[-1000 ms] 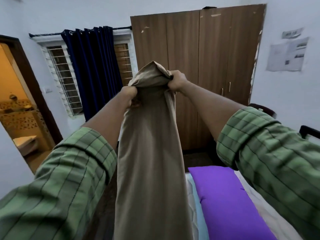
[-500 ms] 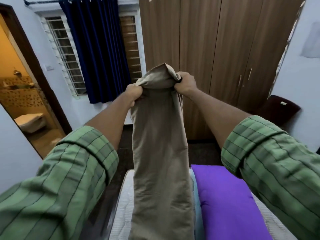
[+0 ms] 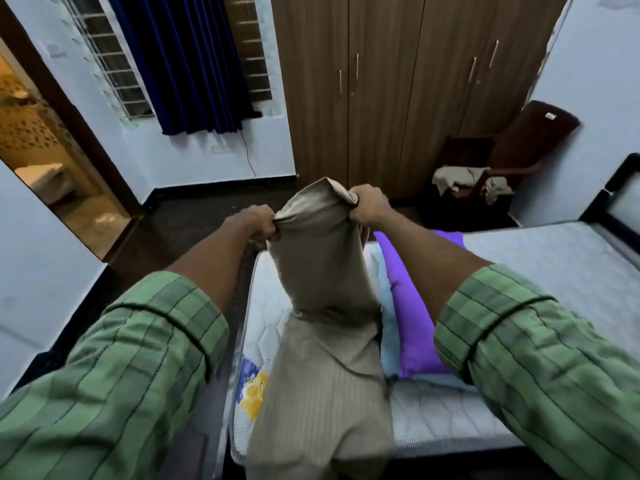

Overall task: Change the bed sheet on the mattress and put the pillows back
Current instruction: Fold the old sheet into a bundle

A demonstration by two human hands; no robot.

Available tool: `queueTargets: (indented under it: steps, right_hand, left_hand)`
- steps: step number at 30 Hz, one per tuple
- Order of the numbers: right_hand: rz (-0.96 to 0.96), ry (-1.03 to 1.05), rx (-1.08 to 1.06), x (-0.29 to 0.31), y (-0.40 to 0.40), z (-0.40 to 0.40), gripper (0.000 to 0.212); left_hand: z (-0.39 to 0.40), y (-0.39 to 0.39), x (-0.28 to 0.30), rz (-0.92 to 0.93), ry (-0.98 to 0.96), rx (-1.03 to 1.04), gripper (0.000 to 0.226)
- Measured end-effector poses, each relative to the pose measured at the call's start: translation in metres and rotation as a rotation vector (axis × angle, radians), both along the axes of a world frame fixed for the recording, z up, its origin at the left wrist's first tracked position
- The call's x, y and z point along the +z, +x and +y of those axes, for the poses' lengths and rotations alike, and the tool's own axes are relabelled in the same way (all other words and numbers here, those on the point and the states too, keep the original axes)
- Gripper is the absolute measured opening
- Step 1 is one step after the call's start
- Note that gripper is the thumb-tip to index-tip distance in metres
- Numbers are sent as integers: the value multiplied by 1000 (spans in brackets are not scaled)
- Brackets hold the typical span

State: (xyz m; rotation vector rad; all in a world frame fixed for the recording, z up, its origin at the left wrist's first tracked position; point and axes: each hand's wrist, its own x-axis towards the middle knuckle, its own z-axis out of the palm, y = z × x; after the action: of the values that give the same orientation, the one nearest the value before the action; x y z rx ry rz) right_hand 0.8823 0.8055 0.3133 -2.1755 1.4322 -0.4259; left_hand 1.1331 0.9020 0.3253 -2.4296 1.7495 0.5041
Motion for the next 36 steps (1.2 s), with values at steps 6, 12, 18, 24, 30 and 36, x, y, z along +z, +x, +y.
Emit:
queueTargets:
  steps: [6,12,18,24,30,36]
  right_hand:
    - [198,171,129,-95,-28,138,25]
    - [361,387,244,-201,-43,256,50]
    - [478,472,373,-291,-62,332,49]
    - [521,590,405,-357,-73,368,40]
    - [616,769,528,-391,-73,358,53]
    - [543,678,440,-404,-57,301,42]
  left_hand:
    - [139,-14,-114,-55,112,-193,31]
    - [255,-32,-217,-35,314,-225,27]
    - [327,-56,-303,-88,413,-261,36]
    - [350,-71,-356,-139,547,-240,40]
    - [341,-68,-384,-184,633,-230,43]
    - [275,-75,-388,-34,585,-202,44]
